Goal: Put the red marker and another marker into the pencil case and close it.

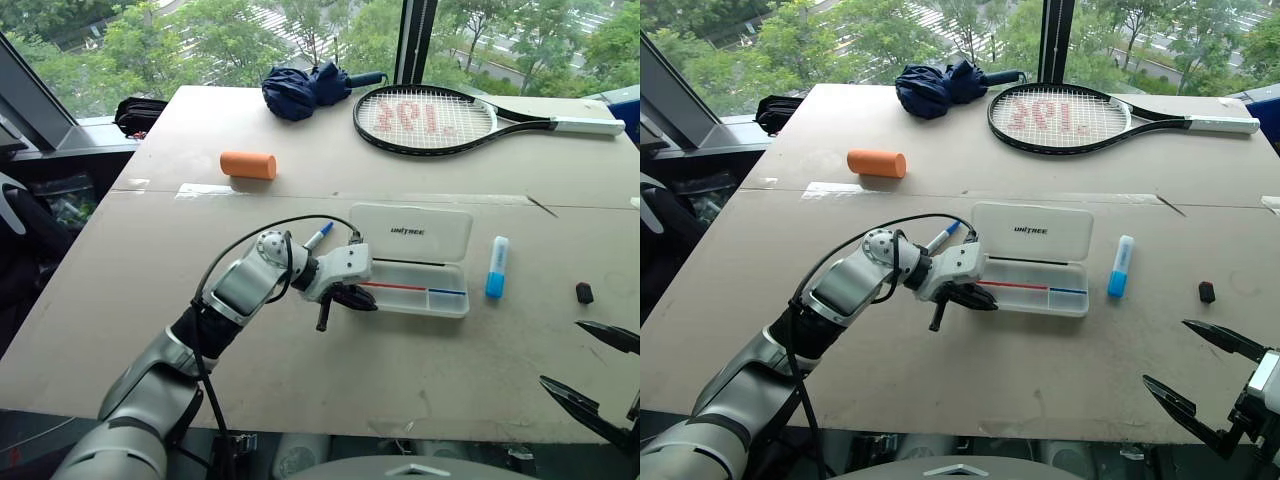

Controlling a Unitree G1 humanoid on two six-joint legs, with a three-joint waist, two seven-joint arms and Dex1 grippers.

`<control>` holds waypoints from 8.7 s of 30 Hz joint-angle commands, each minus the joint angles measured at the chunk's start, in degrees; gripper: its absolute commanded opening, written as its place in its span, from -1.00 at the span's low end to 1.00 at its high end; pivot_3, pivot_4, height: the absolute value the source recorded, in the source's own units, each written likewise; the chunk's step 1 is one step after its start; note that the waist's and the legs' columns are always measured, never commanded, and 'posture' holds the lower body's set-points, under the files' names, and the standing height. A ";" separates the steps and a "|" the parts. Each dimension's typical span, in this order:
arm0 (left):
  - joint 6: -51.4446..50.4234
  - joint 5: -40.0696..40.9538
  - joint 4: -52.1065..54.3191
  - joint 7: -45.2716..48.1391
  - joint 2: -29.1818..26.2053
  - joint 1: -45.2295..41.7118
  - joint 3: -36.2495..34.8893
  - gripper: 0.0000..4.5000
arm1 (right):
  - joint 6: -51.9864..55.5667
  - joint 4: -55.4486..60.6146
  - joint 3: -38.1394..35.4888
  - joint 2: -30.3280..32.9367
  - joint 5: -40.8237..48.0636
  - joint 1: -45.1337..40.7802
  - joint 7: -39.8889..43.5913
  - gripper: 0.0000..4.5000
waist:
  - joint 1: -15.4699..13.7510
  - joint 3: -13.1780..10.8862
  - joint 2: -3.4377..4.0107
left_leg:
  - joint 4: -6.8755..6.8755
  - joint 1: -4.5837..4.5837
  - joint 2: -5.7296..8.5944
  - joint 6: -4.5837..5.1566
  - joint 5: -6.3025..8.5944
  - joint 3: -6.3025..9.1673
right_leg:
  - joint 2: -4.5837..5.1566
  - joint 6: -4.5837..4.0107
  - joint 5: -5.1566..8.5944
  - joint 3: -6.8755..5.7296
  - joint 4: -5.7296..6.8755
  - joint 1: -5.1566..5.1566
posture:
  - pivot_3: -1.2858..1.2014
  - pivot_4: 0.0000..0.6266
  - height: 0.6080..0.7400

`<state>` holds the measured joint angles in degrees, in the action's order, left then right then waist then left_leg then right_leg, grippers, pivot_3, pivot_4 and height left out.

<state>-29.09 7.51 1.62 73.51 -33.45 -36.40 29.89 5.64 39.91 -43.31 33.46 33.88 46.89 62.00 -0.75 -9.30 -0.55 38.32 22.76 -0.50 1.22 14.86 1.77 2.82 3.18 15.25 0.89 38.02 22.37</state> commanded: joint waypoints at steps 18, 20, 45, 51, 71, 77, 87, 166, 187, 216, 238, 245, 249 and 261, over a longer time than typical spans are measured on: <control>-26.29 16.62 21.77 -29.44 2.27 17.10 -38.78 0.99 | 2.01 2.80 5.75 3.21 3.03 -4.64 -0.99 1.00 | -0.19 -0.02 0.03 | 0.01 0.01 -0.12 0.00 0.00 0.11 | 0.09 0.01 0.00 -0.03 0.00 -0.01 | 0.03 -0.52 0.88; -28.20 15.73 22.60 -34.19 3.46 17.48 -39.73 0.99 | 2.36 2.50 6.79 3.52 3.08 -6.18 -1.58 1.00 | -0.19 -0.02 0.00 | 0.03 0.01 -0.08 0.00 0.00 0.09 | 0.10 0.02 0.00 -0.08 -0.01 -0.03 | 0.03 -0.52 0.88; -12.54 15.83 4.14 -23.95 -0.98 7.85 -32.61 -0.98 | -0.12 1.99 9.36 0.59 -1.69 -4.59 -4.15 1.00 | -0.08 0.16 0.01 | 0.01 -0.04 0.04 -0.01 0.00 0.14 | 0.23 0.01 0.00 -0.11 -0.02 -0.12 | 0.03 -0.52 0.88; -18.48 20.76 8.37 -2.71 -11.39 -1.90 -19.16 -0.98 | -0.09 1.98 8.16 0.11 -1.12 -4.22 -4.57 1.00 | -0.29 0.22 0.17 | -0.02 0.00 0.02 -0.01 0.00 0.01 | 0.17 0.00 0.01 -0.08 -0.03 -0.02 | 0.03 -0.52 0.88; 3.90 -2.37 -19.72 0.33 9.23 -17.33 2.60 -0.98 | -0.14 10.08 -0.13 -3.04 2.93 6.92 -5.94 1.00 | 0.14 0.05 0.04 | 0.02 0.12 0.13 0.05 0.03 0.03 | 0.00 0.11 0.07 -0.01 -0.02 0.06 | 0.03 -0.52 0.88; -1.59 0.34 -12.89 1.03 8.29 -15.02 -1.28 0.30 | 2.96 11.24 0.09 -2.16 1.78 4.59 -11.01 1.00 | 0.12 0.05 0.04 | 0.02 0.13 0.10 0.05 0.03 0.02 | 0.00 0.11 0.07 0.00 -0.02 0.07 | 0.03 -0.52 0.88; -17.49 23.54 16.76 2.36 -4.50 3.27 -25.01 0.49 | 44.66 8.84 20.96 0.02 -5.26 -27.84 -49.45 1.00 | 1.74 0.04 0.08 | 0.03 0.11 -0.15 0.02 0.01 -0.02 | -0.01 0.06 0.06 0.08 0.11 0.18 | 0.03 -0.52 0.88; -6.19 44.32 36.62 -4.24 -19.54 40.45 -45.22 0.54 | 61.23 -2.22 12.60 9.24 -16.17 -43.34 -33.34 0.21 | 1.05 -0.31 0.08 | -0.14 0.10 -0.07 0.04 0.04 -0.34 | 0.15 -0.10 0.01 0.17 -0.08 0.29 | 0.03 -0.52 0.88; -3.90 43.19 34.68 -3.99 -18.32 38.02 -41.76 0.54 | 54.04 -7.30 17.57 9.62 -10.81 -45.54 -26.98 -0.99 | 1.35 -0.34 0.18 | -0.15 0.13 -0.10 0.05 0.04 -0.29 | 0.01 -0.01 -0.01 0.25 -0.05 0.31 | 0.03 -0.52 0.88; -7.04 46.02 38.29 -9.17 -19.64 38.73 -44.06 0.54 | 33.63 -17.50 42.43 22.71 -6.82 -61.25 2.86 0.00 | 0.76 -0.46 0.07 | -0.11 0.19 -0.11 0.04 0.04 -0.13 | 0.12 -0.01 -0.01 0.03 -0.06 0.31 | 0.03 -0.52 0.88; -6.01 46.18 38.86 -9.07 -19.98 45.69 -49.94 0.54 | 39.69 -77.81 55.85 2.51 -18.24 -107.30 4.66 -0.98 | 2.43 -0.52 0.17 | -0.21 0.56 -0.10 0.03 0.03 -0.29 | 0.08 -0.02 -0.04 0.19 -0.02 0.80 | 0.03 -0.52 0.88; -5.76 46.40 39.68 -8.85 -19.74 49.83 -52.95 0.54 | 49.92 -53.58 59.12 10.34 -10.68 -102.70 20.62 -0.98 | 1.63 -0.66 0.37 | -0.05 1.05 -0.09 0.03 0.04 -0.11 | 0.21 0.02 -0.06 -0.04 0.05 1.21 | 0.03 -0.52 0.88; -5.48 45.99 39.47 -8.75 -19.50 50.22 -52.60 0.54 | 55.31 -39.19 58.82 11.18 -7.92 -96.07 16.78 -0.98 | 1.50 -0.65 0.36 | -0.03 1.00 -0.09 0.03 0.04 -0.07 | 0.19 0.01 -0.06 -0.08 0.16 1.18 | 0.03 -0.52 0.88; -3.38 39.18 36.62 -10.80 -19.34 48.12 -48.78 0.54 | 24.87 -18.65 47.85 8.49 -14.79 -60.66 -2.32 -0.98 | 0.38 0.23 -0.40 | -0.23 -0.19 -0.08 0.03 0.05 0.11 | 0.16 -0.04 0.01 -0.26 -0.17 -0.08 | 0.03 -0.52 0.88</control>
<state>-33.95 48.52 38.14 63.98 -52.88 11.97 -19.20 35.23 18.08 10.35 41.90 17.57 -16.67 60.85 -0.37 -9.07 -0.95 38.11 22.61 -0.57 1.25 14.91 1.82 2.99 3.15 15.25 0.71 37.84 22.28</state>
